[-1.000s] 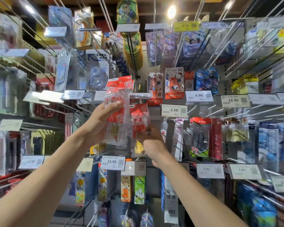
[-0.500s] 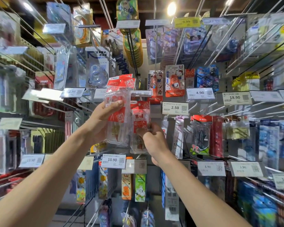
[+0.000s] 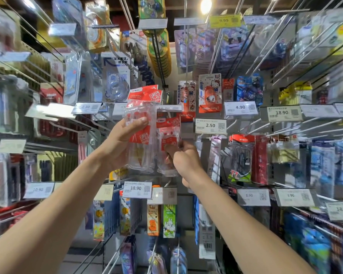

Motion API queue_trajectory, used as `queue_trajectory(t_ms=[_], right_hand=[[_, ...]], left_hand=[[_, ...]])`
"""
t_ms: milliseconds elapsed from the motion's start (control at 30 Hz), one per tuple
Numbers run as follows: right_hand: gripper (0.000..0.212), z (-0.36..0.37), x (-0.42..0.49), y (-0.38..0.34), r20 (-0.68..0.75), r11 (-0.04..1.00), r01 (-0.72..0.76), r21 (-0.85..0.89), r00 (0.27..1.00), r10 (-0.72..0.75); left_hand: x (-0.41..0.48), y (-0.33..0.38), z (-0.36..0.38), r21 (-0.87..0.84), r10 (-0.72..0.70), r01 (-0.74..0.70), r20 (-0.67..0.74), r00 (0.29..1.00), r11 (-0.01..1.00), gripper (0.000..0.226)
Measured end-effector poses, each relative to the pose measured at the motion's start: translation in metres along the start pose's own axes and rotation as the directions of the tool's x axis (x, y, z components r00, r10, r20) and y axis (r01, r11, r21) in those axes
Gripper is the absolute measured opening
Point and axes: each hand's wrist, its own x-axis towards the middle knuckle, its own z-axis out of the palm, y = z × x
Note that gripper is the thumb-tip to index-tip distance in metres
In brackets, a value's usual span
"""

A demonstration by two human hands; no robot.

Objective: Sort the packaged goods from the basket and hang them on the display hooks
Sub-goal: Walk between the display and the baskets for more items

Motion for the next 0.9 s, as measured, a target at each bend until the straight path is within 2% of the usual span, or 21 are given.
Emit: queue_trajectory(t_ms=[233, 333, 600, 700, 800, 900], right_hand=[[0.031, -0.001, -0.008, -0.005, 0.013, 0.997, 0.071, 0.015, 0.997, -0.071], [0.032, 0.000, -0.007, -0.009, -0.008, 0.999, 0.047, 0.018, 0.999, -0.046], [0.030, 0.001, 0.006, -0.001, -0.025, 0.999, 0.022, -0.027, 0.999, -0.022], [0.034, 0.004, 0.019, 0.006, -0.017, 0.999, -0.039, -0.029, 0.999, 0.039], [0.050, 0.006, 0.033, 0.006, -0.011, 0.983, -0.091, -0.158, 0.996, 0.091], [0.050, 0.005, 0.041, 0.006, -0.017, 0.963, -0.087, -0.254, 0.996, 0.085]], left_hand=[[0.000, 0.002, -0.004, 0.028, -0.011, 0.011, 0.010, 1.000, 1.000, 0.051], [0.003, 0.001, -0.009, 0.037, -0.025, 0.026, -0.033, 0.999, 0.999, 0.063], [0.002, -0.002, -0.010, 0.027, -0.033, 0.034, -0.042, 0.999, 0.999, 0.071], [0.001, -0.004, -0.009, 0.027, -0.045, 0.046, -0.034, 0.998, 0.999, 0.067], [0.003, -0.006, -0.010, 0.043, -0.044, 0.045, -0.035, 0.998, 0.998, 0.061], [0.004, -0.009, -0.012, 0.046, -0.050, 0.052, -0.047, 0.998, 0.998, 0.064]])
